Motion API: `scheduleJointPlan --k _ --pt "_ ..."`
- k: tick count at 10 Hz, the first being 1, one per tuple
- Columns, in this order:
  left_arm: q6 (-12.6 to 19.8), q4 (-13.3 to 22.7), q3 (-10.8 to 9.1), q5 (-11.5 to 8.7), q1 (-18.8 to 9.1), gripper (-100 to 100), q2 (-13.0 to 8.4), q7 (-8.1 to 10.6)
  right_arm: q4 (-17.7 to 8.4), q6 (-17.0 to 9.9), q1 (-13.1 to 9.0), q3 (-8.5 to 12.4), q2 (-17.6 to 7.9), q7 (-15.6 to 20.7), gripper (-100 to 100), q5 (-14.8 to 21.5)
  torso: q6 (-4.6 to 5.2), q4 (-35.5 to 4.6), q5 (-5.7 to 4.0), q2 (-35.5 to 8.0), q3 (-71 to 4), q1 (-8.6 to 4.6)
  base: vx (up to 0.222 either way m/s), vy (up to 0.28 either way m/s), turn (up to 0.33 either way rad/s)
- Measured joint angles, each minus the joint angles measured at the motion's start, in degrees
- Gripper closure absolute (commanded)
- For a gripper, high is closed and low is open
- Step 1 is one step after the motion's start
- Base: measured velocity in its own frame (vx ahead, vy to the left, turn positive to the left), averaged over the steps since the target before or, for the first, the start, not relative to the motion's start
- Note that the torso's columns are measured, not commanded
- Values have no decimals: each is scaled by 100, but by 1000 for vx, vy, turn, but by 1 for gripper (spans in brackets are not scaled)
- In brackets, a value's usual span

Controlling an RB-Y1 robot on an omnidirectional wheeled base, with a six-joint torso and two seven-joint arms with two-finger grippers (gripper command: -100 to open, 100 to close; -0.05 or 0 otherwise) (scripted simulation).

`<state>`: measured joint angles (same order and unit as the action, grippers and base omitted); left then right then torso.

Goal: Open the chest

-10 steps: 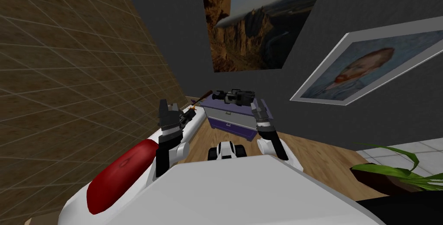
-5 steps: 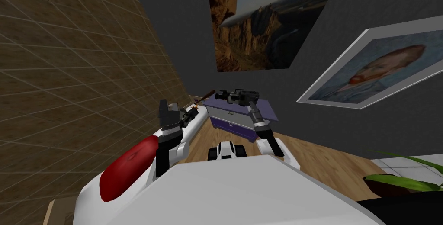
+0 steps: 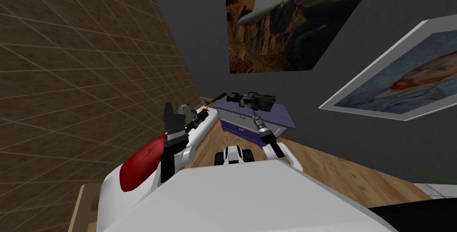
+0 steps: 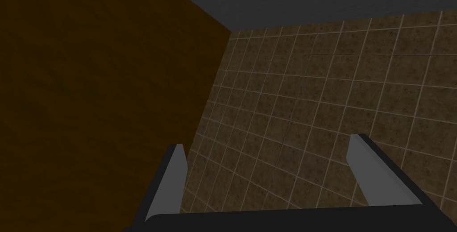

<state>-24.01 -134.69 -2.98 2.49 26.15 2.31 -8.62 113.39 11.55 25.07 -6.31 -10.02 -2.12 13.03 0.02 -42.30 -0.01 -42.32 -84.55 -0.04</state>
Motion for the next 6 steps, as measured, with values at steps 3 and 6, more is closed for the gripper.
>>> scheduleJointPlan --k 3,6 --pt "0 0 0 0 0 0 0 0 -274 -585 -79 -141 -57 -75 -100 399 -4 2 0 5 -3 4 7 31 115" --pt "0 0 0 0 0 0 0 0 -731 -1003 -169 -215 -83 -151 -100 734 1 1 1 4 -3 2 10 27 85"
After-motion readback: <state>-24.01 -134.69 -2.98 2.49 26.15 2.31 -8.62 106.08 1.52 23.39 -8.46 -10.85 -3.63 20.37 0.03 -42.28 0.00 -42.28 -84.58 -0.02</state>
